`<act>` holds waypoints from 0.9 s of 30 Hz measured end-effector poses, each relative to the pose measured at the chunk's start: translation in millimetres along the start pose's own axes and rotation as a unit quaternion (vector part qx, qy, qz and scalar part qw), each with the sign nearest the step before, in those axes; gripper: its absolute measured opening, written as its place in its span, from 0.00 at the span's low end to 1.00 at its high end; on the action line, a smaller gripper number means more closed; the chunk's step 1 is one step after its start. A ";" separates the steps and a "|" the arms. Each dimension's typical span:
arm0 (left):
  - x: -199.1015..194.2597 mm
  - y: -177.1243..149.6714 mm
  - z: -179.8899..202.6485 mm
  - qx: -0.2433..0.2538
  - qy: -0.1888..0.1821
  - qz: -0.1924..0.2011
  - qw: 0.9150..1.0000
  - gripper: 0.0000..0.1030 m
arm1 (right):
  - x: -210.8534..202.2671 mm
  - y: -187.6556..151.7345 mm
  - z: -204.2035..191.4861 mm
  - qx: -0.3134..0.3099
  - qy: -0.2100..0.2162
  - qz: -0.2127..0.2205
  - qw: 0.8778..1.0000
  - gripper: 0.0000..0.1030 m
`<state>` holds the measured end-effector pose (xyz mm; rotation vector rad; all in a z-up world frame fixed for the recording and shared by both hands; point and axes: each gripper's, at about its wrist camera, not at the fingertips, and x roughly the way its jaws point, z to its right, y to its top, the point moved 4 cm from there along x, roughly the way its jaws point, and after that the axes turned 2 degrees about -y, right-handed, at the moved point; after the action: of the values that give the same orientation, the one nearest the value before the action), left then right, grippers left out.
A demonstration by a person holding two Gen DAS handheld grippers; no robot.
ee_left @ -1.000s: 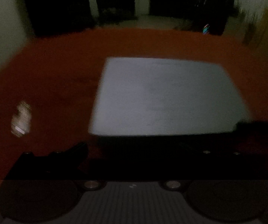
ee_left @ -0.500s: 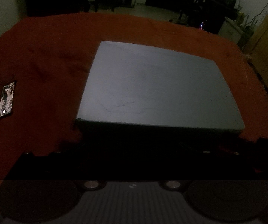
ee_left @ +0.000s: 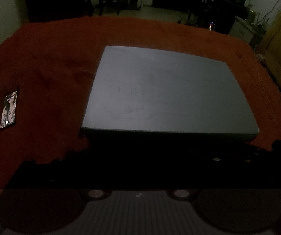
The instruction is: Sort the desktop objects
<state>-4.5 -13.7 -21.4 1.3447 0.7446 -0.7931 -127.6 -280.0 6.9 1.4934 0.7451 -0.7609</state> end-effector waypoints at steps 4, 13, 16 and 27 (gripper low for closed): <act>1.3 0.0 -1.0 0.006 0.010 -0.001 1.000 0.99 | 2.8 -0.6 0.9 0.002 0.010 -0.008 1.000 1.00; 2.3 1.2 -6.0 0.013 0.012 -0.006 1.000 0.99 | 2.8 0.3 -3.0 -0.010 0.020 -0.008 1.000 1.00; 2.9 0.8 -6.6 0.013 0.011 -0.007 1.000 0.99 | 6.0 0.0 -2.0 -0.007 0.021 -0.013 1.000 1.00; 2.8 -0.4 -3.7 0.020 0.020 -0.005 1.000 0.99 | 8.7 1.8 2.0 -0.011 0.020 -0.017 1.000 1.00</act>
<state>-3.3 -10.2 -24.3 1.3966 0.7705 -0.7940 -121.2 -281.9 0.7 1.4835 0.8091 -0.7482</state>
